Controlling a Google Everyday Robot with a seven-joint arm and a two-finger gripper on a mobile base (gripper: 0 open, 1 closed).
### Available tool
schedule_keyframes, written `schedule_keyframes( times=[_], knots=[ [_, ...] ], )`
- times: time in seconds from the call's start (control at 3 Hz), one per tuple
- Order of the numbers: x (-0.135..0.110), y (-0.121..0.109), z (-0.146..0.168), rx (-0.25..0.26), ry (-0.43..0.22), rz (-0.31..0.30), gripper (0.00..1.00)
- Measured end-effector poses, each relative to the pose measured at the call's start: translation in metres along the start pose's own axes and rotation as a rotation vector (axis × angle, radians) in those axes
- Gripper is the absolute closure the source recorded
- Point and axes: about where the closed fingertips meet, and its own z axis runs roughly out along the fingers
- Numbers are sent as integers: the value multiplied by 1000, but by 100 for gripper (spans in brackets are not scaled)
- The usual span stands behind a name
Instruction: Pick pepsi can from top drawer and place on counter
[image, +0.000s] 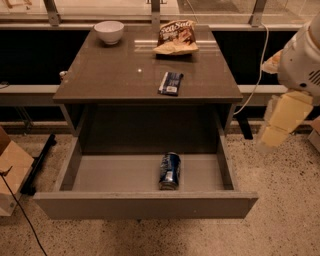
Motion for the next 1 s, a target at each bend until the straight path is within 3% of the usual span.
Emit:
schedule_keyframes(
  times=[0.33, 0.67, 1.0],
  knots=[
    [-31, -8, 47, -18, -84, 121, 0],
    [-47, -17, 83, -31, -125, 251, 0],
    [-57, -23, 128, -36, -99, 370, 0]
  ],
)
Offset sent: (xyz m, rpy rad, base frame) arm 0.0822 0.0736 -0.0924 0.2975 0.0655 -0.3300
